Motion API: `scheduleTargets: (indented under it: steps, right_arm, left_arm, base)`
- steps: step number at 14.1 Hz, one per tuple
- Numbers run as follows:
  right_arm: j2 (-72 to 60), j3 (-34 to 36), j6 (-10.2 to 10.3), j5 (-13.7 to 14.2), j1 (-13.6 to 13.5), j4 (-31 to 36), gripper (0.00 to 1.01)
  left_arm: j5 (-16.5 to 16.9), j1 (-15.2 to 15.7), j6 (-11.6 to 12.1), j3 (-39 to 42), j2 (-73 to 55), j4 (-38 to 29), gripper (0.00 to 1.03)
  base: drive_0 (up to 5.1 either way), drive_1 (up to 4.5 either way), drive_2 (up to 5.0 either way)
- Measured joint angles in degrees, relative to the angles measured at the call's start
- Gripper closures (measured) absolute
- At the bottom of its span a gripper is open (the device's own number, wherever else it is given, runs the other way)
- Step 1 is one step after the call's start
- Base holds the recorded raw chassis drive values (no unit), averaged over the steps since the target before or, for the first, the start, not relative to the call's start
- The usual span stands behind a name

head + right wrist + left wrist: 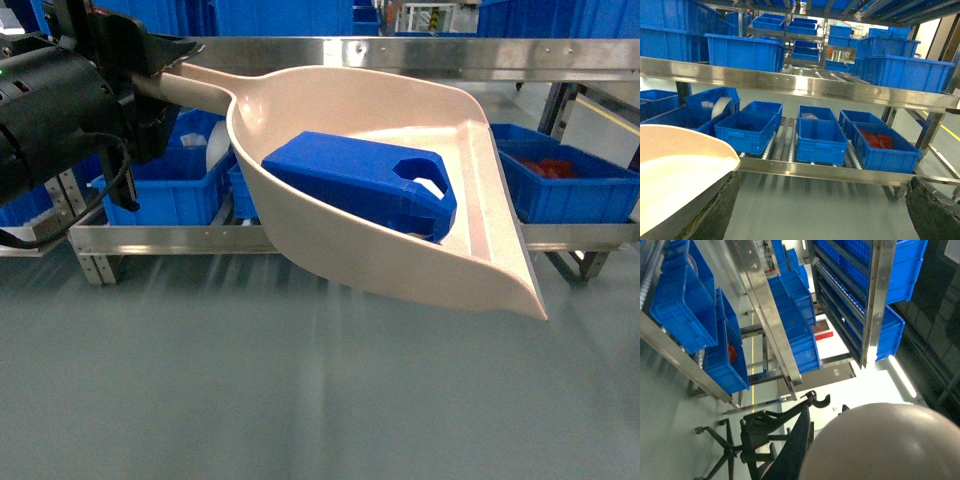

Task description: Place part in tray to right shelf

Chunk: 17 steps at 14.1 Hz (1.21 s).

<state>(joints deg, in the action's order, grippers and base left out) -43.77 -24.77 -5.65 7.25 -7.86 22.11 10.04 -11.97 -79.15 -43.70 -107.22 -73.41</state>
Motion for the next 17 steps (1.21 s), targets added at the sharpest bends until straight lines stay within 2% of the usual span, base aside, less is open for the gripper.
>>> scheduleTargets:
  steps: [3, 17]
  right_arm:
    - [0.00, 0.00, -0.02, 0.00, 0.00, 0.13, 0.03]
    - [0.00, 0.00, -0.02, 0.00, 0.00, 0.07, 0.03]
  left_arm:
    - [-0.85, 0.81, 0.02, 0.00, 0.00, 0.09, 0.90]
    - [-0.55, 0.44, 0.02, 0.00, 0.00, 0.11, 0.90]
  base:
    - [-1.5, -1.48, -1.5]
    - [0.0, 0.00, 0.0]
